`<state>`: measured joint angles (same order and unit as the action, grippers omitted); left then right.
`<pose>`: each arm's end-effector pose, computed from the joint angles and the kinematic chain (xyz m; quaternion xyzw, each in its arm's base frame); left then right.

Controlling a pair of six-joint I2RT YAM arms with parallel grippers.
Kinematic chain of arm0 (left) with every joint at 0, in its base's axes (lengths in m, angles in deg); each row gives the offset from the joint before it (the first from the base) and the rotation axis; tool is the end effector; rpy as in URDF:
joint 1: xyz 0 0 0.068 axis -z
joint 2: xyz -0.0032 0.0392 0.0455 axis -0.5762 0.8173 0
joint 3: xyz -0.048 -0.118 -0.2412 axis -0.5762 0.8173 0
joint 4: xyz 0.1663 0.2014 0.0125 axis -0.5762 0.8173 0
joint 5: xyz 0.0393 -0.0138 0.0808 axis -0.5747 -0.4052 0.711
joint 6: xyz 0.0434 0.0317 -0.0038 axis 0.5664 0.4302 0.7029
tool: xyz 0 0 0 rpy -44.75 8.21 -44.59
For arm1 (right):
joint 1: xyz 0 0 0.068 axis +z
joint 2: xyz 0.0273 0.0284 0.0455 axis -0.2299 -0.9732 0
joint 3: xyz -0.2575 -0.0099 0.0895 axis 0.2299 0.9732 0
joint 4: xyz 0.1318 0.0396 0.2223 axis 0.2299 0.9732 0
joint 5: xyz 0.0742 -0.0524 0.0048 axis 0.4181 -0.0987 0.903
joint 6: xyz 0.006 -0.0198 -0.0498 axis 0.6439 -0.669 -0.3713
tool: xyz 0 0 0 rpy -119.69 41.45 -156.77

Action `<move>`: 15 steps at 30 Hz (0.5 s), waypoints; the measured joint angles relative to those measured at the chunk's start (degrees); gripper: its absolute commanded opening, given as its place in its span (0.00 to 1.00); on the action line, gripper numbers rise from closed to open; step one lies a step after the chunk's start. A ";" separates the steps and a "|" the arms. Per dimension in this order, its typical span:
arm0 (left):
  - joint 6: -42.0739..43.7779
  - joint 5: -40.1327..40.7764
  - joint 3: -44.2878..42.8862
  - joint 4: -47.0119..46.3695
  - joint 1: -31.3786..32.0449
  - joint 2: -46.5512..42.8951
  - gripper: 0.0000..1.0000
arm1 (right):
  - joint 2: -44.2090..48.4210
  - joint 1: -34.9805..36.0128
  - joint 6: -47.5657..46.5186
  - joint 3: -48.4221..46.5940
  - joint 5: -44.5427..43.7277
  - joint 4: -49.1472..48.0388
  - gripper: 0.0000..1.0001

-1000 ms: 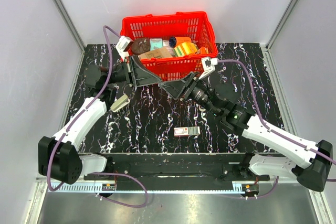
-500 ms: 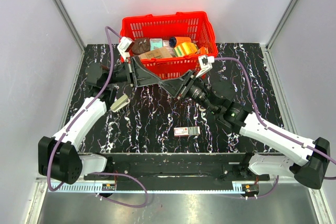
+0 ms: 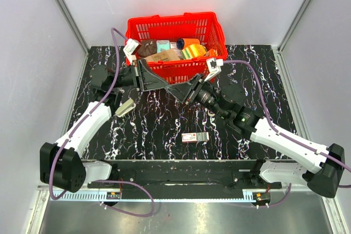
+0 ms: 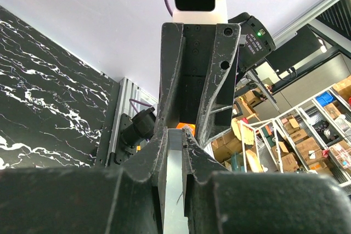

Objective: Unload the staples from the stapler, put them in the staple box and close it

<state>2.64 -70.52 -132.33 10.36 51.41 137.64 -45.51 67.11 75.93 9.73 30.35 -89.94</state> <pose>0.2447 -0.1058 0.3951 0.2240 0.6027 -0.7068 0.2949 0.1585 0.2169 0.3999 -0.0516 0.6457 0.5785 0.4958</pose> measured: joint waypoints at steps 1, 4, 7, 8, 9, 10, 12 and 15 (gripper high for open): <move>0.24 -0.02 -0.02 0.42 0.00 0.00 0.13 | 0.00 0.00 0.00 0.09 0.00 0.00 0.38; 0.68 -0.04 -0.13 1.07 0.00 0.00 0.13 | 0.00 -0.02 0.02 0.33 0.13 0.00 0.39; 1.05 0.00 -0.39 1.88 0.00 0.00 0.13 | 0.02 0.00 0.22 0.74 1.01 -0.31 0.40; 1.07 0.00 -0.39 1.97 0.00 0.00 0.13 | 0.07 0.00 0.28 0.94 1.16 -0.44 0.40; 1.09 0.00 -0.39 2.10 0.00 0.00 0.13 | 0.13 0.00 0.42 1.11 1.29 -0.52 0.39; 1.14 0.00 -0.42 2.16 0.00 0.00 0.13 | 0.22 0.00 0.48 1.33 1.38 -0.57 0.38; 1.36 0.00 -0.44 2.32 0.00 0.00 0.13 | 0.42 0.00 0.59 1.68 1.46 -0.66 0.36; 1.70 0.00 -0.50 2.43 0.00 0.00 0.13 | 0.81 0.00 0.63 1.92 1.42 -0.63 0.34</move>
<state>4.35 -70.52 -132.84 12.79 51.41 137.64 -44.70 67.11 76.56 11.66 31.77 -90.58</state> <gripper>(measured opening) 0.151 0.359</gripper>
